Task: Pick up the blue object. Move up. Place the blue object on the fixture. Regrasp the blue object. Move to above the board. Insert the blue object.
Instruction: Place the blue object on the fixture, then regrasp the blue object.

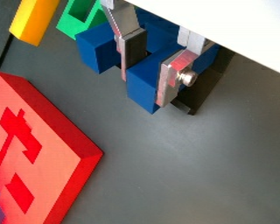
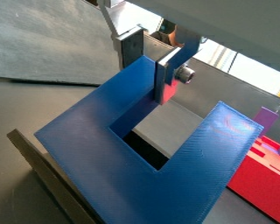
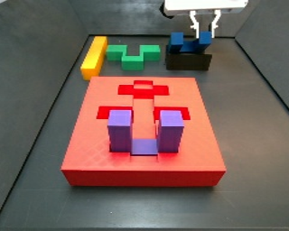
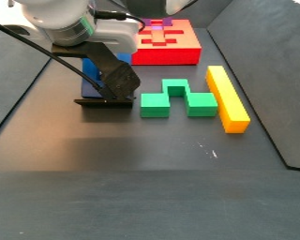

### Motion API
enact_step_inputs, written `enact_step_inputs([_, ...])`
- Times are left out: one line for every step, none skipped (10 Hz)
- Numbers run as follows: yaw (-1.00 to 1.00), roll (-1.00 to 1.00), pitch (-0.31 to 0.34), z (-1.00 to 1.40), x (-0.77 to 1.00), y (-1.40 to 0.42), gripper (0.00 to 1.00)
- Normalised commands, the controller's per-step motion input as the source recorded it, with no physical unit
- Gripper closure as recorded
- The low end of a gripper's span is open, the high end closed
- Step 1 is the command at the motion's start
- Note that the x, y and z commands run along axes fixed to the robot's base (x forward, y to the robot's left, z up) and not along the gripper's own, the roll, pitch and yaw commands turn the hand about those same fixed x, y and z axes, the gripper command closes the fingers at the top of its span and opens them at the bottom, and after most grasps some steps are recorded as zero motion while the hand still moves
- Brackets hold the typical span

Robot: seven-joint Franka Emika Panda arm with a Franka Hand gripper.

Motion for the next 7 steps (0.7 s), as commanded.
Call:
enact_step_inputs([0.0,0.01,0.0,0.0,0.0,0.0,1.0])
enact_step_inputs([0.0,0.02,0.0,0.0,0.0,0.0,1.0])
enact_step_inputs([0.0,0.0,0.0,0.0,0.0,0.0,0.0])
enact_step_inputs([0.0,0.01,0.0,0.0,0.0,0.0,0.0])
enact_step_inputs([0.02,0.35,0.0,0.0,0.0,-0.12,0.0])
enact_step_inputs([0.04,0.78,-0.003,0.0,-0.2,-0.31,0.0])
enact_step_inputs([0.1,0.64,-0.1,0.07,-0.13,-0.13,0.0])
